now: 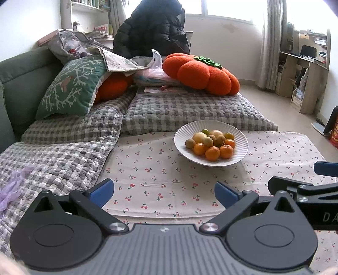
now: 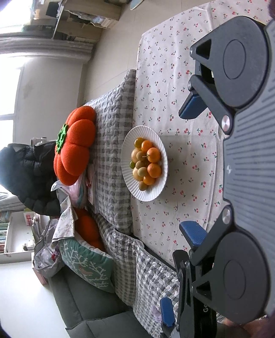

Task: Organize fruits

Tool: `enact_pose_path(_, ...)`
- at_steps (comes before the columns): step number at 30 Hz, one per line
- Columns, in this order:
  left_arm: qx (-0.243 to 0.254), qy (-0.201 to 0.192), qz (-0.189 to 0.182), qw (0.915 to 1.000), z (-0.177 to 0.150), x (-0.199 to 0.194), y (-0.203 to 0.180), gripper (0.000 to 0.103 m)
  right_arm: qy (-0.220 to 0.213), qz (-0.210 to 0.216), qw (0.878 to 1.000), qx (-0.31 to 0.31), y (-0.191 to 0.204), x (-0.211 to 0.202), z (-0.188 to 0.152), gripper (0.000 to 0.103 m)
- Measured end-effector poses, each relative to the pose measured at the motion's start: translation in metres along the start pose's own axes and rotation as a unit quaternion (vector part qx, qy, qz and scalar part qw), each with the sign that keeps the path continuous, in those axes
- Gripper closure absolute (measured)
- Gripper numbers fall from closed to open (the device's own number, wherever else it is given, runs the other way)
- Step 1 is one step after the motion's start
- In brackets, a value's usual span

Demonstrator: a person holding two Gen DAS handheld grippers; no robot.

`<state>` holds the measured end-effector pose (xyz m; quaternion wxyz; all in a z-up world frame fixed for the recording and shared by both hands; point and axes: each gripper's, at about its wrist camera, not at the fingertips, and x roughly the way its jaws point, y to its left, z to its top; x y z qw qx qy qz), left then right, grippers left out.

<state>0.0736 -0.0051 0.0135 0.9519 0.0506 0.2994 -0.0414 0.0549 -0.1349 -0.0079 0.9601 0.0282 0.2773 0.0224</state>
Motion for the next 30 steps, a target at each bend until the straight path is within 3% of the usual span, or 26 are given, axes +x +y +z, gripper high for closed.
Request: enact_pose_path(30, -0.005, 0.007, 0.0, 1.0, 0.0002, 0.001, 0.002, 0.006, -0.001, 0.009, 1.0, 0.007, 0.0012, 0.0005, -0.0004, 0.0)
